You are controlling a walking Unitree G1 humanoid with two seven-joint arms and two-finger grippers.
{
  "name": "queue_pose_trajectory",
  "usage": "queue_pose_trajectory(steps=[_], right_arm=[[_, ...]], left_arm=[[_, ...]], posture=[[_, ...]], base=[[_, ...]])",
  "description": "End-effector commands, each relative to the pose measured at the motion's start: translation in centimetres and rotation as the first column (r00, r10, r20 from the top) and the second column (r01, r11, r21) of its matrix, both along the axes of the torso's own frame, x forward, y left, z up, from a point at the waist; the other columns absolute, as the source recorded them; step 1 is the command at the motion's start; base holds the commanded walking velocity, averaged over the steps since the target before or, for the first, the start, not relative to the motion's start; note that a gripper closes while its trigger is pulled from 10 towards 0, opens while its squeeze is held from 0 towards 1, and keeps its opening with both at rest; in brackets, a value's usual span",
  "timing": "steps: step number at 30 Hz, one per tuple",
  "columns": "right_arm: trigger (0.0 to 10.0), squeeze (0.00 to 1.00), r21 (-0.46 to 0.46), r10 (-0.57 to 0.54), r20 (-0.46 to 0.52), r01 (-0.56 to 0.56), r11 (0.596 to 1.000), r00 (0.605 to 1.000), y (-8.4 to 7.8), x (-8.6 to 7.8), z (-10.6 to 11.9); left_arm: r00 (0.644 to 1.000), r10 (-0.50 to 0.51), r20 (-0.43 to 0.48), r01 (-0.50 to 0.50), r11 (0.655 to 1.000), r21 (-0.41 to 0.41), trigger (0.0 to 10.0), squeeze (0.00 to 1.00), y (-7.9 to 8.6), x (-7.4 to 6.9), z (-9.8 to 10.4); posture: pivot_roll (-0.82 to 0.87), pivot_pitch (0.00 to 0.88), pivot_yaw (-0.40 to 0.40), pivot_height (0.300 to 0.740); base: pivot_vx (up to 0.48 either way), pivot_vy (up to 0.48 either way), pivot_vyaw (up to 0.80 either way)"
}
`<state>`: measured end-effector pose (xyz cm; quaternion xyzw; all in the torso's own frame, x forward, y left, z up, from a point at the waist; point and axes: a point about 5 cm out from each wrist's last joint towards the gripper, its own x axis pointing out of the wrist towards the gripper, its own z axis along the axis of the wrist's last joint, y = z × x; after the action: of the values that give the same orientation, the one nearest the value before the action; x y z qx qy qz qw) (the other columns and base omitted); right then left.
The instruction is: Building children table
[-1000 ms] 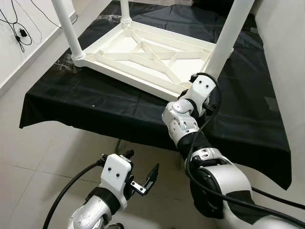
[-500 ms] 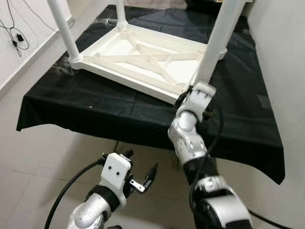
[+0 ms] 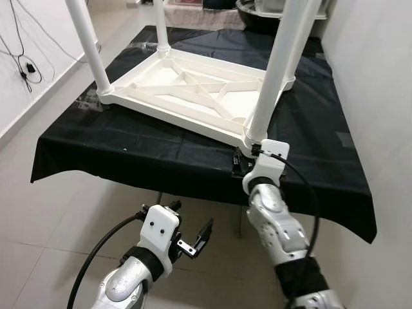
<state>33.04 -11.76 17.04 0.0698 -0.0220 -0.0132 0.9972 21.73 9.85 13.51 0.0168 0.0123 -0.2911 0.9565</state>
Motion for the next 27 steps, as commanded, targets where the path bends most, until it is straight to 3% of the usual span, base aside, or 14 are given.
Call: queue_pose_trajectory(steps=[1, 3, 8, 10, 14, 18, 23, 27], right_arm=[[10.0, 0.00, -0.027, 0.181, 0.046, -0.179, 0.983, 0.982, -0.4, -2.0, -0.9], [10.0, 0.00, -0.075, 0.223, 0.061, -0.219, 0.973, 0.973, -0.9, -2.8, -1.2], [10.0, 0.00, -0.117, 0.210, 0.046, -0.203, 0.972, 0.977, -2.1, -4.3, -2.1], [10.0, 0.00, -0.117, 0.210, 0.046, -0.203, 0.972, 0.977, -2.1, -4.3, -2.1], [10.0, 0.00, -0.086, 0.193, -0.003, -0.193, 0.977, 0.981, -1.9, -5.7, -3.4], [10.0, 0.00, -0.077, 0.195, -0.008, -0.195, 0.978, 0.981, -1.8, -5.9, -3.6], [10.0, 0.00, -0.084, 0.176, -0.021, -0.178, 0.981, 0.984, -1.8, -5.8, -4.3], [10.0, 0.00, -0.090, 0.158, -0.048, -0.162, 0.983, 0.986, -1.9, -5.9, -5.1]], left_arm=[[0.998, 0.056, -0.001, -0.056, 0.998, 0.011, 10.0, 0.00, 0.6, 0.3, -0.5], [0.995, 0.094, 0.014, -0.095, 0.995, 0.033, 10.0, 0.00, 0.9, 0.5, -0.5], [0.980, 0.193, 0.048, -0.195, 0.980, 0.046, 10.0, 0.00, 1.8, 0.9, -0.1], [0.980, 0.193, 0.048, -0.195, 0.980, 0.046, 10.0, 0.00, 1.8, 0.9, -0.1], [0.949, 0.310, 0.056, -0.312, 0.950, 0.032, 10.0, 0.00, 3.1, 1.2, 0.2], [0.945, 0.322, 0.060, -0.325, 0.945, 0.040, 10.0, 0.00, 3.2, 1.2, 0.1], [0.942, 0.334, 0.031, -0.336, 0.940, 0.053, 10.0, 0.00, 3.3, 1.5, -0.7], [0.935, 0.354, 0.023, -0.354, 0.933, 0.057, 10.0, 0.00, 3.4, 2.0, -1.1]], posture=[[0.07, 0.105, -0.023, 0.740], [0.07, 0.102, -0.026, 0.740], [0.08, 0.091, -0.030, 0.740], [0.08, 0.091, -0.030, 0.740], [0.08, 0.058, -0.029, 0.740], [0.08, 0.058, -0.029, 0.740], [0.08, 0.021, -0.027, 0.740], [0.07, 0.006, -0.027, 0.740]], base=[[0.000, 0.000, 0.00], [0.000, 0.000, 0.00], [0.000, 0.000, 0.00], [0.000, 0.000, 0.00], [0.000, 0.000, -0.74], [0.000, 0.000, -0.69], [0.000, 0.000, 0.00], [0.000, 0.000, -0.80]])
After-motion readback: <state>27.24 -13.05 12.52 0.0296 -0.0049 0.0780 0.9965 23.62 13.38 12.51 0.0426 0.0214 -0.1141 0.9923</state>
